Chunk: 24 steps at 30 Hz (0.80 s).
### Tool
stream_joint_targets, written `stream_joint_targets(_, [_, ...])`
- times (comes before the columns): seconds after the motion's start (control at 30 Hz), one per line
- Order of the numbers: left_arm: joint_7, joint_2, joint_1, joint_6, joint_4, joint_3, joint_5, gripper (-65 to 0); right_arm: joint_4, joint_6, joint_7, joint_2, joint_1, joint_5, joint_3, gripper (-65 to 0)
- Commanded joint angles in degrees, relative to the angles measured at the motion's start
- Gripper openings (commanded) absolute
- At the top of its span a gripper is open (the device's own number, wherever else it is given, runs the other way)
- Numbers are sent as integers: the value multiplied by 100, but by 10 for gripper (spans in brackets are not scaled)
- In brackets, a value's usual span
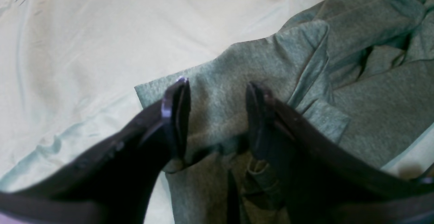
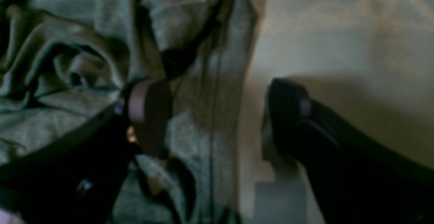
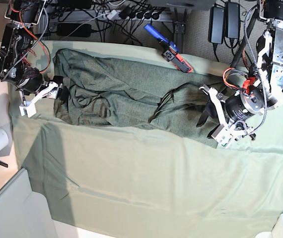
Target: Fold the T-shirt properly
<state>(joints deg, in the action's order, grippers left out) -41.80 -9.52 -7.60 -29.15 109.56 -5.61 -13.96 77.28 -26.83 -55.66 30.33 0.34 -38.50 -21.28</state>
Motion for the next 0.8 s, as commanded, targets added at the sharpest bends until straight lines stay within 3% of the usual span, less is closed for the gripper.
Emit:
stream_joint_targets(0.0, [125, -2, 74, -26, 118, 11, -63, -349, 28, -20, -81, 125, 70, -164, -52, -207])
stream_joint_targets(0.4, [129, -4, 59, -24, -44, 11, -59, -349, -42, -52, -837, 105, 72, -562, 35, -209])
stream_joint_targets(0.77, [173, -7, 24, -24, -175, 11, -42, -349, 85, -66, -1172, 107, 72, -826, 37, -210])
